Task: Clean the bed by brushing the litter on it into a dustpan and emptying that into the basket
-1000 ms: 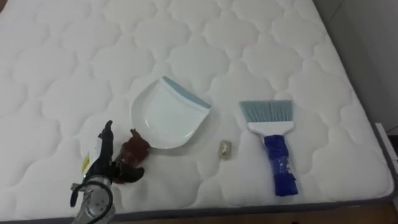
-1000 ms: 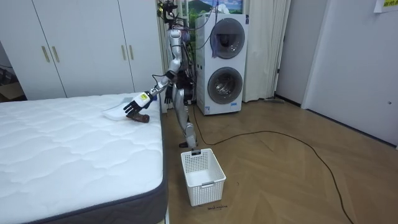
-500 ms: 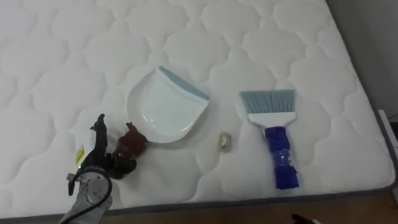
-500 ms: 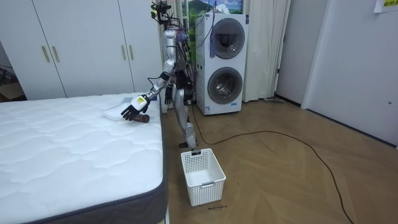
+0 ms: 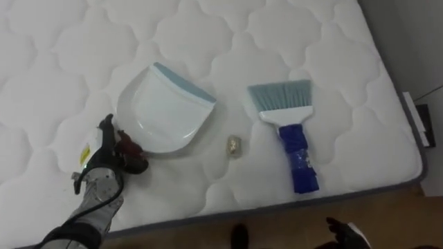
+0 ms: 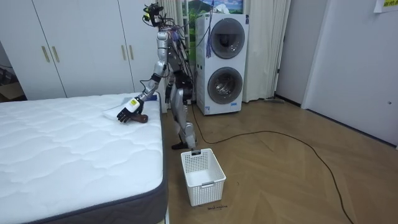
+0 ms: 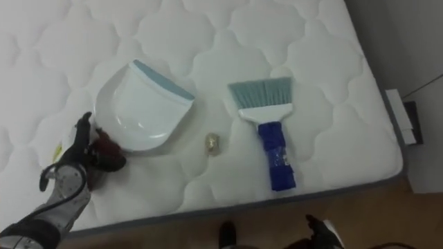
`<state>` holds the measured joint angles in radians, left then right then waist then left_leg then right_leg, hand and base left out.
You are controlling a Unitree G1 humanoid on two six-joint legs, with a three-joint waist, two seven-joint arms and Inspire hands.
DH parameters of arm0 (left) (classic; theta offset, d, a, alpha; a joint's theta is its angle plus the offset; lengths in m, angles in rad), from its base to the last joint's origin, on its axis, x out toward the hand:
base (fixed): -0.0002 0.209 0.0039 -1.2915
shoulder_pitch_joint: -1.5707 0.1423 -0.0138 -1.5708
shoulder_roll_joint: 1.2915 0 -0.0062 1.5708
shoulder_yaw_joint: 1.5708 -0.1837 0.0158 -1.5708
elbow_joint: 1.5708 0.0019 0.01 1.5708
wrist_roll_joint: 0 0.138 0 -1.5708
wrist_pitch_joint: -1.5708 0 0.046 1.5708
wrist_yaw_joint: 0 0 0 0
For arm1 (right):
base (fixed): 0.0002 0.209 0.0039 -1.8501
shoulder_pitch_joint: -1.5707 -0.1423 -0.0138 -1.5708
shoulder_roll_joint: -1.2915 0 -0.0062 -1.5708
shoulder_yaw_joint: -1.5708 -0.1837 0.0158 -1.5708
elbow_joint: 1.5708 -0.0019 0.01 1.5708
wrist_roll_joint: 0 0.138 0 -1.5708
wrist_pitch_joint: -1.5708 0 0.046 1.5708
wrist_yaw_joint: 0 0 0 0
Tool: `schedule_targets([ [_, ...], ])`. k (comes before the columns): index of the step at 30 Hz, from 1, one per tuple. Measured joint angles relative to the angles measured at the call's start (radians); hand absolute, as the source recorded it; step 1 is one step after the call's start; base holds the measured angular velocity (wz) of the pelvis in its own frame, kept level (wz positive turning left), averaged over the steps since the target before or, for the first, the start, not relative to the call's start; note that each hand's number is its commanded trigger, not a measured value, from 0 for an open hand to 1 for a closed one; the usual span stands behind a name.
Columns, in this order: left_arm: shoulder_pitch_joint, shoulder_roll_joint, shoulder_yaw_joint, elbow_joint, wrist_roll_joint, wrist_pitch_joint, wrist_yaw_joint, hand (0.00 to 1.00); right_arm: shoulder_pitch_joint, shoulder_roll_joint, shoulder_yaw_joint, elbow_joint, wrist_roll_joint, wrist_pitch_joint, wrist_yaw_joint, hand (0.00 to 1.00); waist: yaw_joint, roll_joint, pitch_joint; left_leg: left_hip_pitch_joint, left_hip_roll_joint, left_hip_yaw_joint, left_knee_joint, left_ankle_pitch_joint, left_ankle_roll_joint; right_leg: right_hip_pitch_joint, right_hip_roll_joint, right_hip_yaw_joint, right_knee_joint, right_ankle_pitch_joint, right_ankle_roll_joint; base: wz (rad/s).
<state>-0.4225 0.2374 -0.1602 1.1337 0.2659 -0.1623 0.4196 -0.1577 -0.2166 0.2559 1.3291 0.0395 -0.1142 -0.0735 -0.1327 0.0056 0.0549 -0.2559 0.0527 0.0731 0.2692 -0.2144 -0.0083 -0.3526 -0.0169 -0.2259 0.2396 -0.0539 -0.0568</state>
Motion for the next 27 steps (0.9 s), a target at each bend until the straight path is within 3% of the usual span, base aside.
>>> schedule_targets([
  [6, 0.000, -0.002, -0.001, 0.015, 0.000, 0.005, -0.023, 0.00, -0.018, 0.003, 0.004, 0.000, 0.016, 0.007, 0.003, 0.00, -0.003, -0.003, 0.0011, -0.043, -0.015, 0.010, 0.026, 0.010, 0.014, -0.018, -0.018, -0.019, 0.002, -0.006, -0.003, 0.16],
  [9, -0.001, -0.010, 0.000, 0.035, 0.000, 0.008, -0.033, 0.00, -0.014, 0.008, 0.008, 0.003, 0.035, 0.012, 0.012, 0.00, -0.001, -0.015, 0.0071, -0.049, -0.015, 0.012, 0.041, 0.010, 0.014, -0.020, -0.021, -0.021, 0.015, -0.010, -0.003, 0.10],
  [19, -0.016, -0.020, 0.002, 0.047, 0.000, 0.011, -0.025, 0.00, -0.020, 0.015, 0.021, -0.012, 0.039, 0.021, 0.025, 0.00, -0.002, -0.026, 0.0046, -0.132, -0.012, 0.064, 0.087, 0.013, 0.021, -0.111, -0.040, -0.017, 0.071, -0.012, -0.007, -0.02],
  [27, -0.021, -0.020, 0.002, 0.048, 0.000, 0.014, -0.018, 0.00, -0.022, 0.015, 0.029, -0.019, 0.041, 0.022, 0.024, 0.00, -0.003, -0.027, 0.0046, -0.144, -0.009, 0.065, 0.099, 0.014, 0.021, -0.123, -0.046, -0.020, 0.088, -0.016, -0.009, 0.01],
])
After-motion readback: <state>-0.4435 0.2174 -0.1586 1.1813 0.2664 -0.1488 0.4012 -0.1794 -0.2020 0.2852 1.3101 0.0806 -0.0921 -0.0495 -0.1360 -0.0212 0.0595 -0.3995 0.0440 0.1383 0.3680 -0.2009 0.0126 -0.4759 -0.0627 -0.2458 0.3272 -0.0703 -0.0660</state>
